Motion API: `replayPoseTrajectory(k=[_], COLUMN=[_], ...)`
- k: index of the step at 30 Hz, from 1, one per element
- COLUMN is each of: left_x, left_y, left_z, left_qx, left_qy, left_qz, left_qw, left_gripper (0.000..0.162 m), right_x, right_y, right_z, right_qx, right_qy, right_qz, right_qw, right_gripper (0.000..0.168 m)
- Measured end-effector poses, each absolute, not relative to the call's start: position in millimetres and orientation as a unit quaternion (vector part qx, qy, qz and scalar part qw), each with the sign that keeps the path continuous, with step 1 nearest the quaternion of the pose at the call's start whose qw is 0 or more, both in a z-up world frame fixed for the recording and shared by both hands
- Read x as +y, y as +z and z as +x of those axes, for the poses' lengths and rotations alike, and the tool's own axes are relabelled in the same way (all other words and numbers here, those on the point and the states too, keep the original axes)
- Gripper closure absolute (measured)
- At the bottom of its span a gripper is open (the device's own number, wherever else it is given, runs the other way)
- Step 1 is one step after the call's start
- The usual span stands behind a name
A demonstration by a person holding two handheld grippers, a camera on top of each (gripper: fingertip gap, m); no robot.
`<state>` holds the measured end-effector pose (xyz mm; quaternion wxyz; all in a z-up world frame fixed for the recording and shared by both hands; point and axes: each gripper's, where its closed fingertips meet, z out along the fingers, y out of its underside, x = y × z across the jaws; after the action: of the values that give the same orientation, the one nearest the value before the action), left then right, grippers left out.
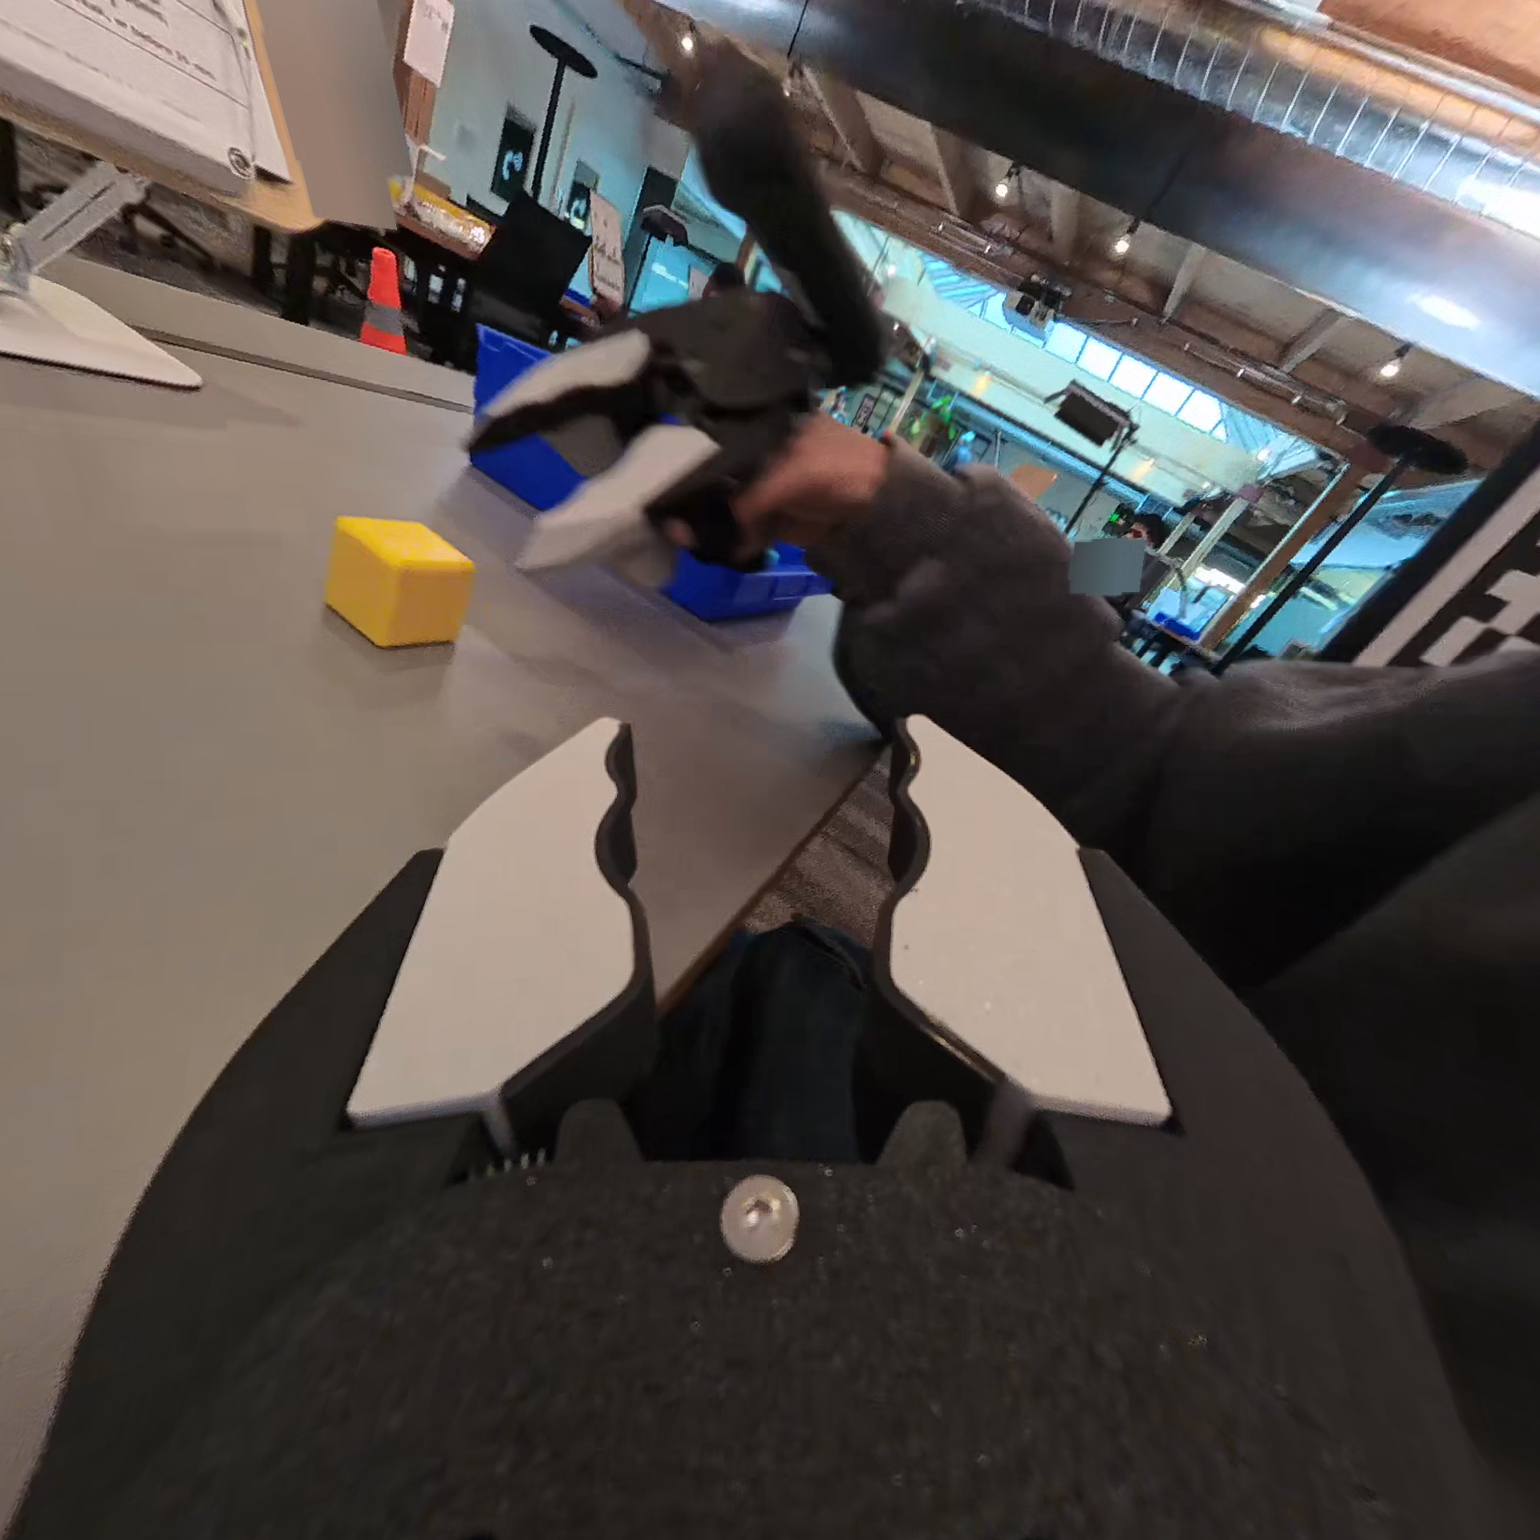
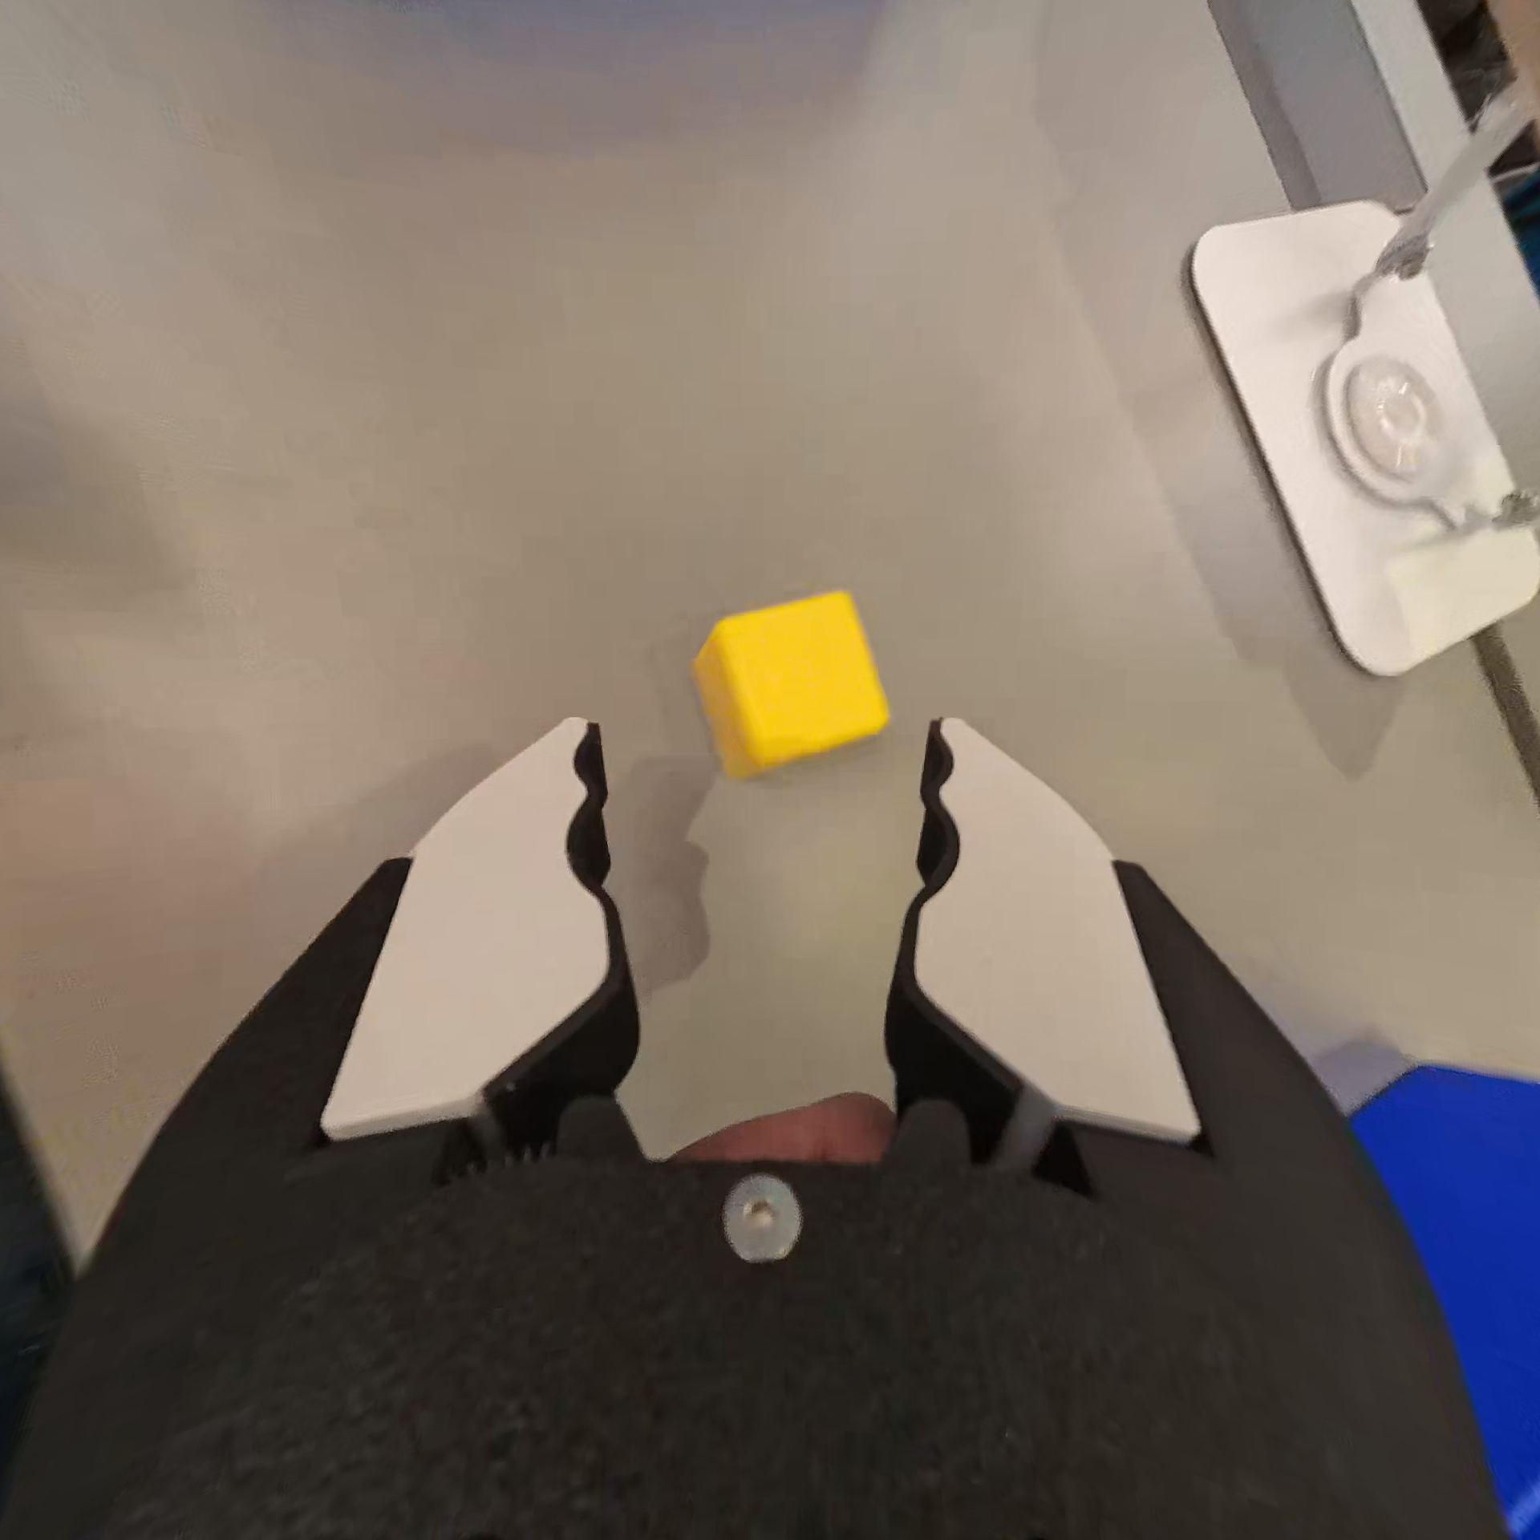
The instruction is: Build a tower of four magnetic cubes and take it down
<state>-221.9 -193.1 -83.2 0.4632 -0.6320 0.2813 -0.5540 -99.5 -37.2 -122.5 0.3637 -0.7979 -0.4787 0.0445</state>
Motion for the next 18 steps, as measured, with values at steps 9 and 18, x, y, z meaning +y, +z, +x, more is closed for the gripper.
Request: replayPoseTrajectory(k=[9,18], left_x=[-232.7,-250.8], left_y=[-74.1,-74.9], left_z=[-221.3,-213.3], left_qx=[0.361,0.366], left_qy=[-0.586,-0.635], left_qz=[-0.586,-0.572], left_qw=[0.427,0.368], left_gripper=[0.103,0.104], right_x=[-3.0,-29.5], right_y=[-175.4,-10.9], right_z=[-114.4,-19.2], right_qx=[-0.498,-0.402], right_qy=[0.104,-0.052], right_qz=[-0.804,-0.780], right_qw=[0.308,0.477], right_gripper=[0.117,0.117])
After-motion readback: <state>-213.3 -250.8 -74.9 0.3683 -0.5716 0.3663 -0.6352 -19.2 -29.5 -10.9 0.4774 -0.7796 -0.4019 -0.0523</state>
